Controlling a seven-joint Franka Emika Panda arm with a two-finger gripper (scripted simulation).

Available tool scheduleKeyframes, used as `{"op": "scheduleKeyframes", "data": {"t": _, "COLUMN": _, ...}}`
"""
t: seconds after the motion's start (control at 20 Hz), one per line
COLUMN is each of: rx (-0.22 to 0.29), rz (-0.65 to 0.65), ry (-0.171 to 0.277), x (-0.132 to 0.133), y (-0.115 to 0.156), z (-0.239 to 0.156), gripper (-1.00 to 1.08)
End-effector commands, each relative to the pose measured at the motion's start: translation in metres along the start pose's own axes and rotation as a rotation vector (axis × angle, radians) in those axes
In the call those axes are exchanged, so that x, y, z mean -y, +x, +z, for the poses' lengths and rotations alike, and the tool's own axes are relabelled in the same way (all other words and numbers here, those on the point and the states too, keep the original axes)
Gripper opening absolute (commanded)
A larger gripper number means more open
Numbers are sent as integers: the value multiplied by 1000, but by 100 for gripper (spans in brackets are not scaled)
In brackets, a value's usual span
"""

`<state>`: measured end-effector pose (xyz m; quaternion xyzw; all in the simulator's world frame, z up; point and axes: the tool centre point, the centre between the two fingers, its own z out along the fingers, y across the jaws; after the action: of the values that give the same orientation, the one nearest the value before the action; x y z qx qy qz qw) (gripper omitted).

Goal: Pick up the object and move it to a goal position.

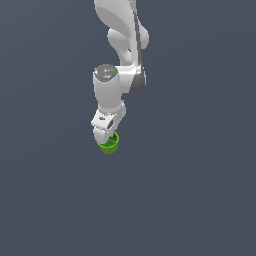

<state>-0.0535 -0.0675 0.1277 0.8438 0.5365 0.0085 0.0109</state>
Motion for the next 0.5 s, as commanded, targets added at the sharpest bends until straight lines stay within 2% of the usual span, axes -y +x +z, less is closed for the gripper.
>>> {"op": "scheduleKeyframes", "data": {"t": 0.0, "rx": -1, "rz": -1, "ry": -3, "x": -4, "y": 5, "z": -22, "gripper": -100}}
{"op": "scheduleKeyframes", "data": {"t": 0.45, "rx": -2, "rz": -2, "ry": -2, "x": -20, "y": 23, "z": -111, "gripper": -100}}
